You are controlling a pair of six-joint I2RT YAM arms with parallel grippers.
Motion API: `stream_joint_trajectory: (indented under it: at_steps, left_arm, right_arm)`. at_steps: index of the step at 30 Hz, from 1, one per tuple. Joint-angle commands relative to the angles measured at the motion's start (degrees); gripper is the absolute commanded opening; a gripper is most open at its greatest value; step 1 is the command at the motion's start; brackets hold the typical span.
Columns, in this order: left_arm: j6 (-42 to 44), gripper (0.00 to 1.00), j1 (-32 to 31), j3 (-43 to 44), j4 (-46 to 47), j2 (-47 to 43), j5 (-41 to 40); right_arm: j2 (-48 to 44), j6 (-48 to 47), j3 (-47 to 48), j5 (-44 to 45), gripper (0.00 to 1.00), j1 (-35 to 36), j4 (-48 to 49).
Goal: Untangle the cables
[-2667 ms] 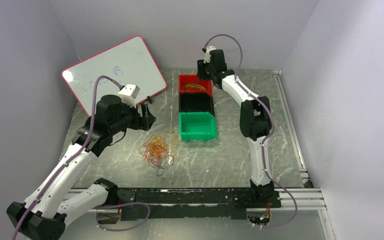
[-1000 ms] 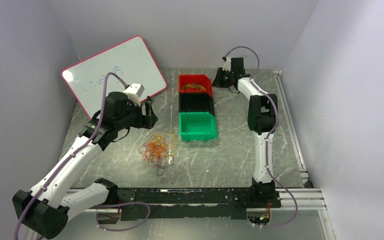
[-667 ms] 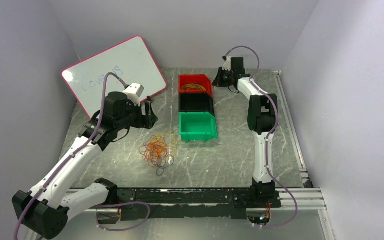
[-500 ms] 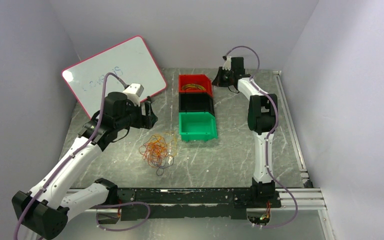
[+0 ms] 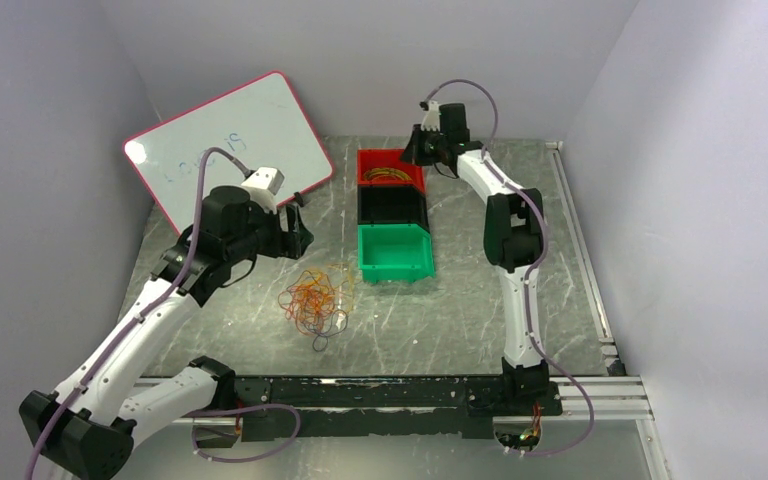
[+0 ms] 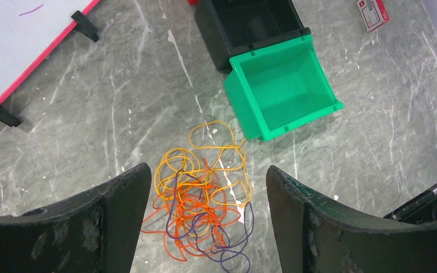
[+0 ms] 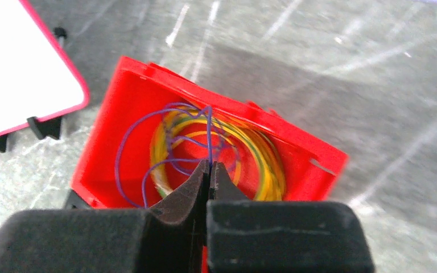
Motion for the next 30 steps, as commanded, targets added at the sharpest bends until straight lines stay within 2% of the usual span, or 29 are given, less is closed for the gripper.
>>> stream_joint_trajectory:
  at_steps: [1, 8, 18, 25, 27, 30]
  left_arm:
    - [-0.6, 0.79, 0.01, -0.26, -0.76, -1.63, -1.26]
    - [-0.82, 0.78, -0.02, -0.45, -1.29, -2.27, -1.34]
    - [-0.81, 0.78, -0.01, -0.71, -1.15, -2.12, -1.3]
    - [-0.69, 0.78, -0.01, -0.27, -1.1, -1.61, -1.29]
    - [-0.63, 0.78, 0.03, -0.27, -1.13, -1.63, -1.36]
    - [-0.69, 0.78, 0.01, -0.36, -1.3, -1.79, -1.48]
  right_arm:
    - [2.14, -1.04, 3.77, 0.06, 0.0, 2.22, -1.68]
    - [6.13, -2.35, 8.38, 3.4, 0.0, 4.19, -5.89]
    - [8.53, -5.57, 10.36, 12.81, 0.0, 5.73, -10.7]
    - [7.85, -5.79, 10.23, 13.39, 0.0, 5.8, -9.92]
    - [7.17, -5.77, 9.8, 12.89, 0.05, 5.75, -9.01]
    - [5.87, -5.49, 9.22, 12.19, 0.17, 5.73, -7.74]
